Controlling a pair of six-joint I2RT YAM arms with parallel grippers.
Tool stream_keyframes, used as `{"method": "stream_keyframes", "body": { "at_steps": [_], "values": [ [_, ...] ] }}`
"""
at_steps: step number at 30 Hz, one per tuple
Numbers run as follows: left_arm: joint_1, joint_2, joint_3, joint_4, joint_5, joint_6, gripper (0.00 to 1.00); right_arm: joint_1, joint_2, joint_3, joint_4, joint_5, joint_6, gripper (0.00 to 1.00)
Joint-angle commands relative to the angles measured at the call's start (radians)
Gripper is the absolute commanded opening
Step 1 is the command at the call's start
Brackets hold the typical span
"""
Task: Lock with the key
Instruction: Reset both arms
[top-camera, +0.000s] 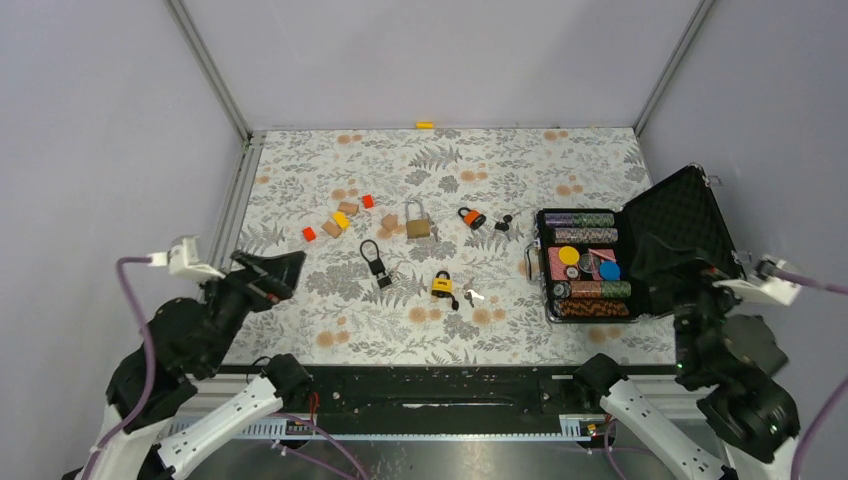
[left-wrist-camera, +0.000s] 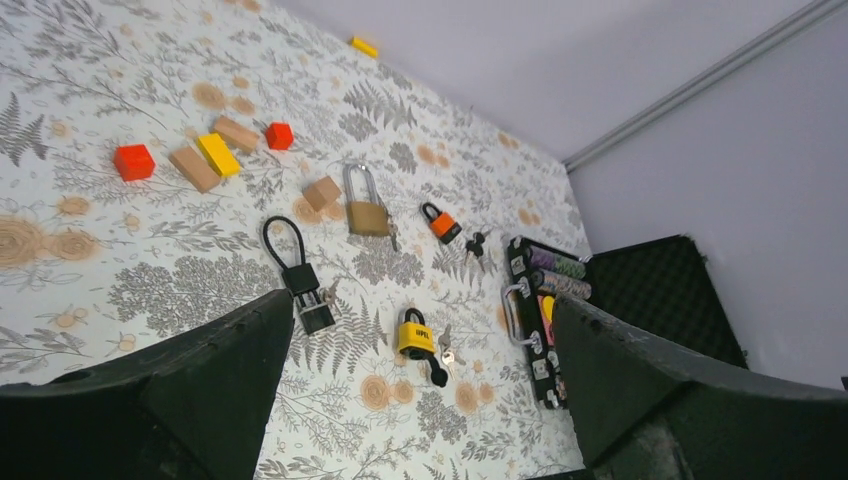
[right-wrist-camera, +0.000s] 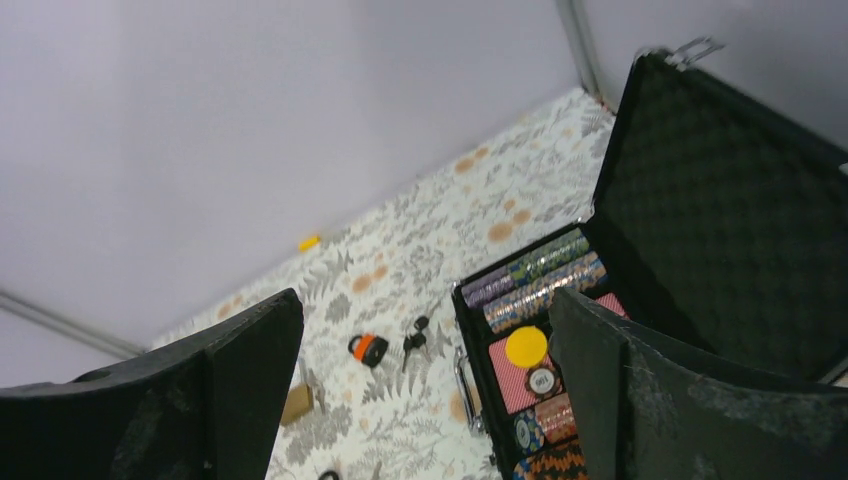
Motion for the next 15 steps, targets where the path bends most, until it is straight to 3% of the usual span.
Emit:
{"method": "stream_keyframes", "body": {
  "at_steps": [1,15],
  "values": [
    [-0.001,-0.085,0.056,-0.09,-0.056,0.044,0.99,-0.004,-0.036,0.058,-0.01,0.123,-0.073,1.0],
    [0.0,-0.138,0.115,-0.136,-0.087,0.085,0.99,-0.004,-0.034,0.083,-0.01,0.121,-0.081,1.0]
  ]
}}
